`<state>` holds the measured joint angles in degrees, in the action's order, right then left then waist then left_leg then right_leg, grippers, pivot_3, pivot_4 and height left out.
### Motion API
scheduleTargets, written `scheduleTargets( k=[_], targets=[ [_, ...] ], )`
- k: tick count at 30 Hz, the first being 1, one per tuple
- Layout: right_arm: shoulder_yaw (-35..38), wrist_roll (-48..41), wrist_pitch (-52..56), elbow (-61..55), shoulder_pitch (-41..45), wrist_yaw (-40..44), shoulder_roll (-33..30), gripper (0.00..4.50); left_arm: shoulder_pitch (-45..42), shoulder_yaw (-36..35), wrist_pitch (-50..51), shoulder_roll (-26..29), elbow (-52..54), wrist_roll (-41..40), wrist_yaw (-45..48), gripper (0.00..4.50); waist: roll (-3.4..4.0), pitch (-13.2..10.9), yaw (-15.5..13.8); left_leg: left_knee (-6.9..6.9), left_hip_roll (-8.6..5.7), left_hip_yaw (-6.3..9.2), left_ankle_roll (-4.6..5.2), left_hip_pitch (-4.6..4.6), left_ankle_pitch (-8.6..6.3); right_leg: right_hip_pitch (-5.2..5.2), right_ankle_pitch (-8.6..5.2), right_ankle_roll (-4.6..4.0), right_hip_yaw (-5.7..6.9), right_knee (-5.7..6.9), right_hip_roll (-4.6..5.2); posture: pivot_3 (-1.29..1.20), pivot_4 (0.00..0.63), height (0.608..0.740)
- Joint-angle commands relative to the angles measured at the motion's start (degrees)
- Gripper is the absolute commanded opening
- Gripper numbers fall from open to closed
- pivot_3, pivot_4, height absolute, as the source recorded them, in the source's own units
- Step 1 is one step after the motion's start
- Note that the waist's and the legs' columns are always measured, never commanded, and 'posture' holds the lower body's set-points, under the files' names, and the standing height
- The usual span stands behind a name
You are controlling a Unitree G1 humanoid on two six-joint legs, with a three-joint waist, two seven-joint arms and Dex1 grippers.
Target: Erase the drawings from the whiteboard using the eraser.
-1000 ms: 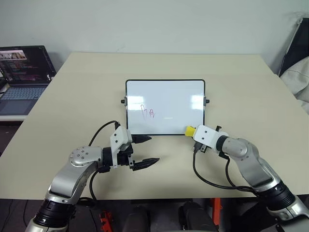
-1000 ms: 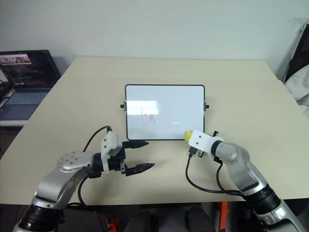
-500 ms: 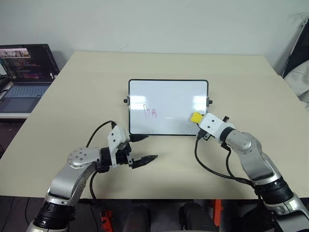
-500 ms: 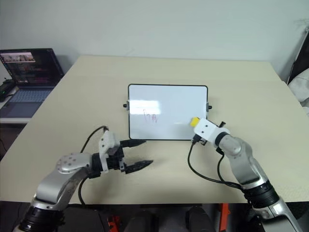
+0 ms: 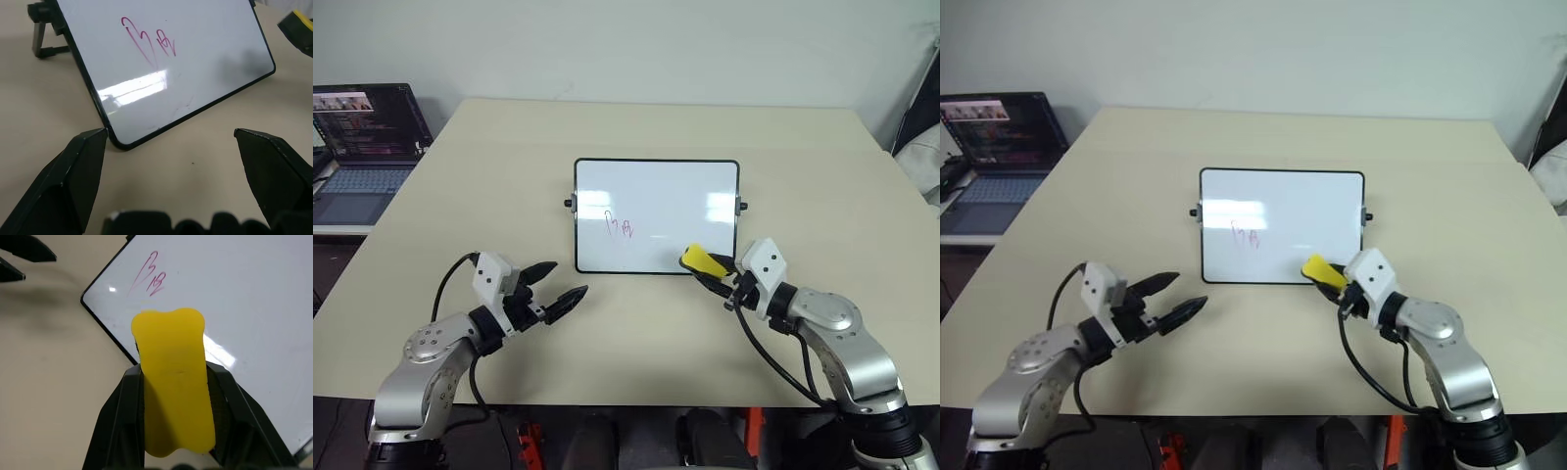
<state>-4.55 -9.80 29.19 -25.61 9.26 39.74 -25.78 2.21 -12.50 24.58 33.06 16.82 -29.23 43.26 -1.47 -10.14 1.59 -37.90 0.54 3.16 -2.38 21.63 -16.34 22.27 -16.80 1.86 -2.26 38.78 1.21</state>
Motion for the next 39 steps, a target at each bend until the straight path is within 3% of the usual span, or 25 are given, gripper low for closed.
scheduleTargets(
  k=[1, 12, 19, 29, 35, 39],
  targets=[
    [-0.74, -1.39, -2.74, -2.11, -1.01, 0.59, -0.08, 1.30, 1.03, -2.43, 0.83, 0.66, 5.29, -1.48, -1.60, 4.50, 0.00, 0.00, 0.03, 0.00, 0.02, 0.01, 0.00, 0.00, 0.00, 0.01, 0.00, 0.00, 0.01, 0.00, -0.02, 0.00, 0.150, 0.740],
    [-5.19, -0.26, -6.37, 0.53, 1.70, -0.33, 1.60, 1.30, 0.53, -3.75, 3.19, 0.76, 8.37, -2.04, -5.38, 4.50, 0.00, 0.00, 0.12, 0.00, 0.00, -0.02, -0.01, -0.01, 0.00, 0.01, 0.00, 0.00, -0.01, 0.02, -0.03, 0.00, 0.150, 0.740],
    [-8.08, 3.22, -7.74, 5.16, 8.53, -2.26, 2.74, 1.30, -0.12, -3.24, 2.50, 1.66, 6.14, 0.70, -6.64, 4.50, 0.00, 0.00, 0.18, 0.00, 0.00, -0.03, -0.01, -0.02, 0.00, 0.02, 0.00, -0.01, -0.01, 0.03, -0.04, 0.00, 0.150, 0.740],
    [-17.18, 19.13, -15.66, 30.85, 33.17, -9.36, 9.27, 1.30, -4.87, -0.76, 4.16, 4.89, 2.56, 1.40, -3.08, 4.50, 0.01, -0.01, 0.27, 0.01, -0.01, -0.07, -0.02, -0.03, 0.01, 0.09, 0.01, -0.03, 0.00, 0.09, -0.06, 0.00, 0.150, 0.740],
    [-21.22, 23.96, -20.87, 44.58, 42.67, -7.90, 12.44, 1.30, -6.32, 0.06, 3.42, 6.17, 0.65, 2.07, -1.17, 4.50, 0.01, -0.01, 0.31, 0.01, -0.01, -0.12, -0.03, 0.20, 0.01, 0.35, 0.01, -0.03, -0.02, 0.08, -0.02, 0.00, 0.150, 0.740],
    [-24.16, 25.69, -22.67, 51.82, 46.04, -2.47, 13.46, 1.30, -7.14, 0.91, 3.12, 5.77, 0.12, 2.44, -0.66, 4.50, 0.01, -0.01, 0.36, 0.03, 0.02, -0.20, -0.03, 0.30, 0.01, 0.53, 0.02, -0.04, -0.03, 0.15, -0.02, 0.00, 0.150, 0.740]
  ],
)
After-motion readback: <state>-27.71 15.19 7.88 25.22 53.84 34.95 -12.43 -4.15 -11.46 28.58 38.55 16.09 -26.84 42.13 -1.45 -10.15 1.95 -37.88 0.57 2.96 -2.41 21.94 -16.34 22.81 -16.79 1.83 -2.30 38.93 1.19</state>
